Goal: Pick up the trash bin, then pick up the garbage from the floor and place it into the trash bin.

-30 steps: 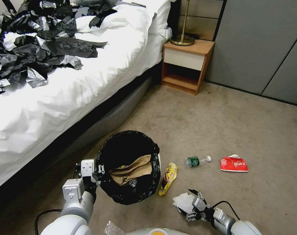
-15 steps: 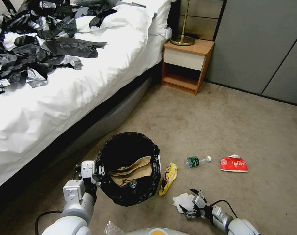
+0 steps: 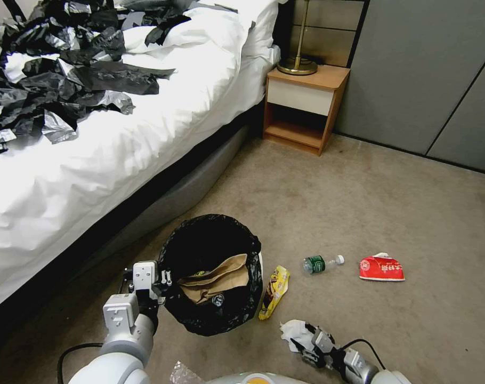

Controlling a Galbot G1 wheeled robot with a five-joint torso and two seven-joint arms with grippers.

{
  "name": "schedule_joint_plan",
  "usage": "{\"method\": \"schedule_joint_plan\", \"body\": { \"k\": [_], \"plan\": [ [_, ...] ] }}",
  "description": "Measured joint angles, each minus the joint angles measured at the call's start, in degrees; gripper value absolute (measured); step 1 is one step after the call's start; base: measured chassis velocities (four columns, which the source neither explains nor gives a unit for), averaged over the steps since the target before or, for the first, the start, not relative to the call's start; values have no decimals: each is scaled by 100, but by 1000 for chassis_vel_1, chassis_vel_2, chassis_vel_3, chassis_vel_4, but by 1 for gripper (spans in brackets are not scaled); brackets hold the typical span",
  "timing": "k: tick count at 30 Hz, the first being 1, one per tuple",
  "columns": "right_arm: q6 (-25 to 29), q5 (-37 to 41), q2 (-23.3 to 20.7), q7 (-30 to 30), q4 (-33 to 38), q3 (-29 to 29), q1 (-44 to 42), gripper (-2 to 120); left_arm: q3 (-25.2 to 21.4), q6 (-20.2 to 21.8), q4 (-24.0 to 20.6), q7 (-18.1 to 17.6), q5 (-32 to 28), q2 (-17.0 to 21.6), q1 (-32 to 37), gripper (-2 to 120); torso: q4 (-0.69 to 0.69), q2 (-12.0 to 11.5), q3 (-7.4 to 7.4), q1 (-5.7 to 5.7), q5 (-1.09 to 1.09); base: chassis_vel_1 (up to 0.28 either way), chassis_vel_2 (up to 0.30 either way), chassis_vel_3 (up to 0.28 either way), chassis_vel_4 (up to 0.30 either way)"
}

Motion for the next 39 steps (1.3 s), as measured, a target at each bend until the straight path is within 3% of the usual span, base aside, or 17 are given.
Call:
{"method": "schedule_joint_plan", "body": {
  "k": [9,18,21,22,24,28,31,32,34,39],
  "plan": [
    [-29,-16,-38,75,138,80,-22,1,14,-1,-4,0,-1,6,-25,0,-1,0,1,0,-4,0,0,0,0],
    [114,-54,-93,212,646,261,-170,0,56,-1,5,0,5,1,-59,0,-1,0,0,0,-2,0,0,0,0],
    [239,165,-99,221,1593,672,-398,0,64,-2,13,5,6,21,-56,0,-2,0,1,0,-2,0,0,0,0],
    [239,165,-99,221,1593,672,-398,0,64,-2,13,5,6,21,-56,0,-2,0,1,0,-2,0,0,0,0],
    [264,444,-154,184,2687,916,-528,0,75,-7,26,9,6,38,-47,0,0,0,1,0,-4,0,0,0,0],
    [308,695,-186,63,3535,1127,-543,0,101,-20,27,13,7,42,-20,0,0,0,1,0,-4,0,0,0,0],
    [338,1332,-193,-434,4599,1501,-322,0,154,-45,32,33,52,49,26,0,0,0,0,0,-4,0,0,0,0],
    [338,1332,-193,-434,4599,1501,-322,0,154,-45,32,33,52,49,26,0,0,0,0,0,-4,0,0,0,0],
    [209,1934,-222,-851,5248,1761,-66,0,192,-49,40,37,71,49,34,0,1,0,1,0,-4,0,0,0,0],
    [-6,2409,-401,-915,5774,1646,75,0,206,-54,40,40,81,52,41,0,-1,0,0,0,-4,0,0,0,0]
  ]
}}
